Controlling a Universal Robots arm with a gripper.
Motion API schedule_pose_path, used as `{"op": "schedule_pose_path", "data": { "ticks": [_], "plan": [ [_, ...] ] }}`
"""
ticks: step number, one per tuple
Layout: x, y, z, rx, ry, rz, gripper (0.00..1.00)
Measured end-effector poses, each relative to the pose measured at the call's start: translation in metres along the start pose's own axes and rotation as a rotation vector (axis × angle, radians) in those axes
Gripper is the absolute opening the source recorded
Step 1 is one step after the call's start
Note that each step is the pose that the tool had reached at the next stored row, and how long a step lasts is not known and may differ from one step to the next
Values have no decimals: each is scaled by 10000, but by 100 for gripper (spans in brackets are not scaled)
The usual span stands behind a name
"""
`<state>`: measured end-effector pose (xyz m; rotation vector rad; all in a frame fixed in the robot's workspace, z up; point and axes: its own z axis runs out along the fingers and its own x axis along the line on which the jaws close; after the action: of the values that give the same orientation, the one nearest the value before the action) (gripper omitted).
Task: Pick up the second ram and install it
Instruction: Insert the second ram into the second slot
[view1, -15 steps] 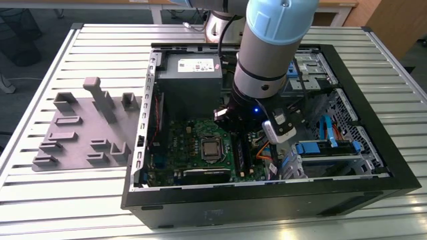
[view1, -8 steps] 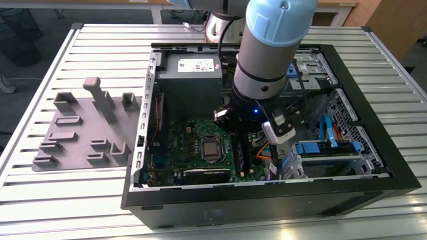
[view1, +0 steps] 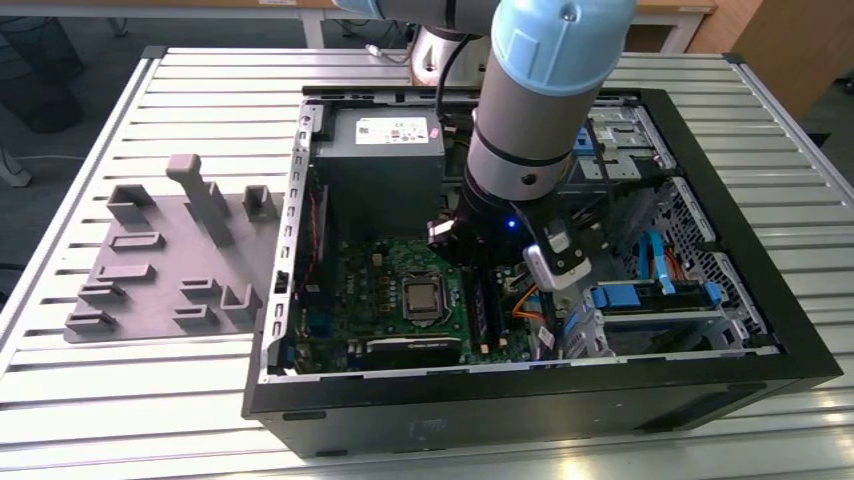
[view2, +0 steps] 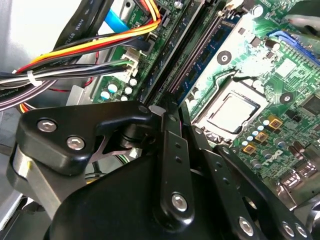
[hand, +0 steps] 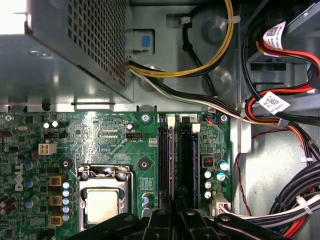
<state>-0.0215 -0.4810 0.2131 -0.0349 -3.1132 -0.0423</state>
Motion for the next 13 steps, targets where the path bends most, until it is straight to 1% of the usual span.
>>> {"op": "schedule_pose_path", "data": {
  "ticks": [5,7,8,10,11,13],
  "plan": [
    [1,0,-25,2,-1,0,14],
    [0,0,-25,22,-1,-1,14],
    [1,1,-25,98,-3,3,14],
    [0,0,-25,190,-5,5,14],
    [0,0,-25,211,-5,5,14],
    [1,0,-25,214,-5,6,14]
  ]
}}
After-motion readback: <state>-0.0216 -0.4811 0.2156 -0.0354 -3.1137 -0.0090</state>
